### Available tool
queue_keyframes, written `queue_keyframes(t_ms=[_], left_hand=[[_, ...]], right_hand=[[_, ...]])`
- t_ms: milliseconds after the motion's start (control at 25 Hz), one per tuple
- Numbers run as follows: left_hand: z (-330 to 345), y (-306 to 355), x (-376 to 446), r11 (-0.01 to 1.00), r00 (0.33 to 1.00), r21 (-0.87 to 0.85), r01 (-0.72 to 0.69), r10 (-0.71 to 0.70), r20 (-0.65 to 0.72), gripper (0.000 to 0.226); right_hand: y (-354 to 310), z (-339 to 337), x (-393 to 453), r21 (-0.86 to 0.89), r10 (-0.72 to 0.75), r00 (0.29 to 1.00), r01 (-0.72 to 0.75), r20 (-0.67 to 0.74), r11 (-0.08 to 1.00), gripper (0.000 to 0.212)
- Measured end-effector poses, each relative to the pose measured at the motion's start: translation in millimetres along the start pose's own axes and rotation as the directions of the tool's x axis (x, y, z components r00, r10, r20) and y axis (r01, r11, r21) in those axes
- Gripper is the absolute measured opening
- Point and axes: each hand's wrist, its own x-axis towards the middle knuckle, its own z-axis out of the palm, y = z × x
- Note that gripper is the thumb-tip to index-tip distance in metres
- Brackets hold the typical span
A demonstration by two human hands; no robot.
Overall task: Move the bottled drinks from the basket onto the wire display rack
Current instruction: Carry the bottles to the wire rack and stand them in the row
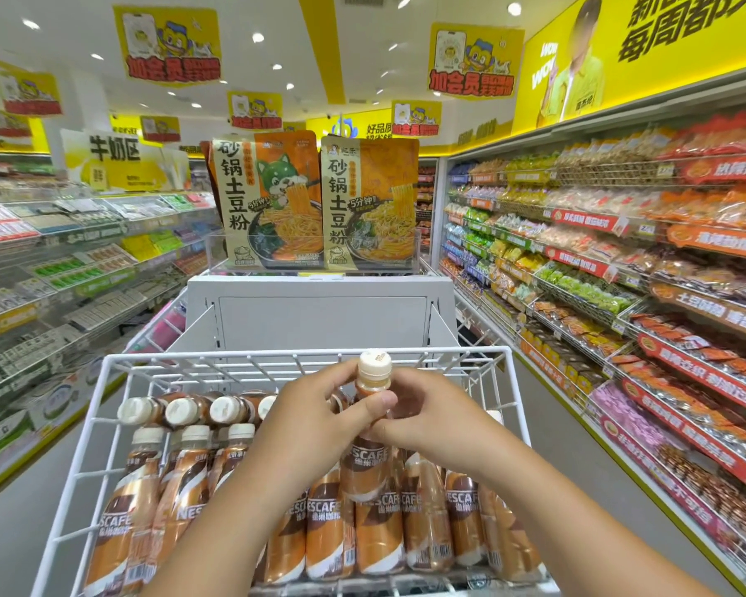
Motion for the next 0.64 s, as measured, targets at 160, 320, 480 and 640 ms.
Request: queue_keyframes(t_ms=[160, 320, 480, 640], left_hand=[[-5, -32, -12, 0.922, 0.998, 0.383, -0.061, 0.07, -0.01, 0.077], [6, -57, -24, 0.816, 0.998, 0.576, -0.055, 0.03, 0.054, 0.088], [21, -71, -28, 0.737, 0.995, 0.669, -0.094, 0.087, 0.043, 0.095], [28, -71, -27, 0.71, 0.994, 0.696, -0.111, 0.083, 0.074, 0.09]], right_hand=[[7, -14, 0, -0.02, 0.069, 0.993, -0.071, -0.095, 0.997, 0.037], [0, -45, -4, 0.052, 0.101, 0.978, -0.093, -0.18, 0.994, 0.035], [-8, -72, -13, 0.036, 0.083, 0.951, -0.076, -0.298, 0.996, 0.032], [-5, -83, -19, -0.075, 0.068, 0.933, -0.1, -0.353, 0.992, 0.033]])
